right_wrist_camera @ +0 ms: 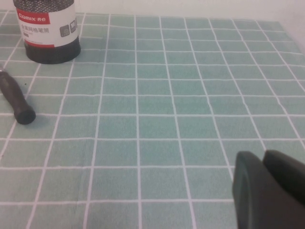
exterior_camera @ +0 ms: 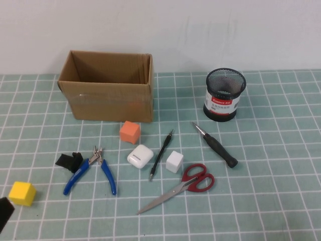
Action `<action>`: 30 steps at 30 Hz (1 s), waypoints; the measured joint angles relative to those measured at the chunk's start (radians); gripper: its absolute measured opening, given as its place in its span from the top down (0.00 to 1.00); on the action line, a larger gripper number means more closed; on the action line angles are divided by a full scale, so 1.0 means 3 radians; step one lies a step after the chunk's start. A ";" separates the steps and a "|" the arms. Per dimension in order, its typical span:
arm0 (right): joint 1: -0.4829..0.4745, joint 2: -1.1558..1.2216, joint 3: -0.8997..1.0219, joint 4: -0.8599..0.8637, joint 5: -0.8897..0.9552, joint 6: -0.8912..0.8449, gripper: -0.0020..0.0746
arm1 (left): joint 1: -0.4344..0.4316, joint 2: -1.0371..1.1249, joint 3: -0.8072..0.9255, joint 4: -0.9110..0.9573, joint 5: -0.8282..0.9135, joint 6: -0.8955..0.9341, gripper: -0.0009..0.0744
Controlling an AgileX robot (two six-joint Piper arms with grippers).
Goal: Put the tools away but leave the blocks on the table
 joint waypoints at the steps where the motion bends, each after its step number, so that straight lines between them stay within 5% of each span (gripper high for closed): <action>1: 0.0000 0.0000 0.0000 0.0000 0.0000 0.0000 0.98 | 0.0000 0.0189 -0.0197 0.0122 0.0253 0.0000 0.99; 7: 0.0000 0.0000 0.0000 0.0000 0.0000 0.0000 0.98 | 0.0000 0.1374 -0.1078 0.0570 0.1330 0.0419 0.99; 14: 0.0000 0.0000 0.0000 0.0000 0.0000 0.0000 0.98 | -0.0039 0.2728 -0.1682 0.0599 0.1615 0.0969 0.99; 25: 0.0000 0.0000 0.0000 0.0000 0.0000 0.0000 0.98 | -0.1070 0.4237 -0.2183 0.0785 0.1369 0.1051 0.99; 30: 0.0000 0.0000 0.0000 0.0000 0.0000 0.0000 0.98 | -0.1209 0.4628 -0.2390 0.1094 0.1346 0.0786 0.99</action>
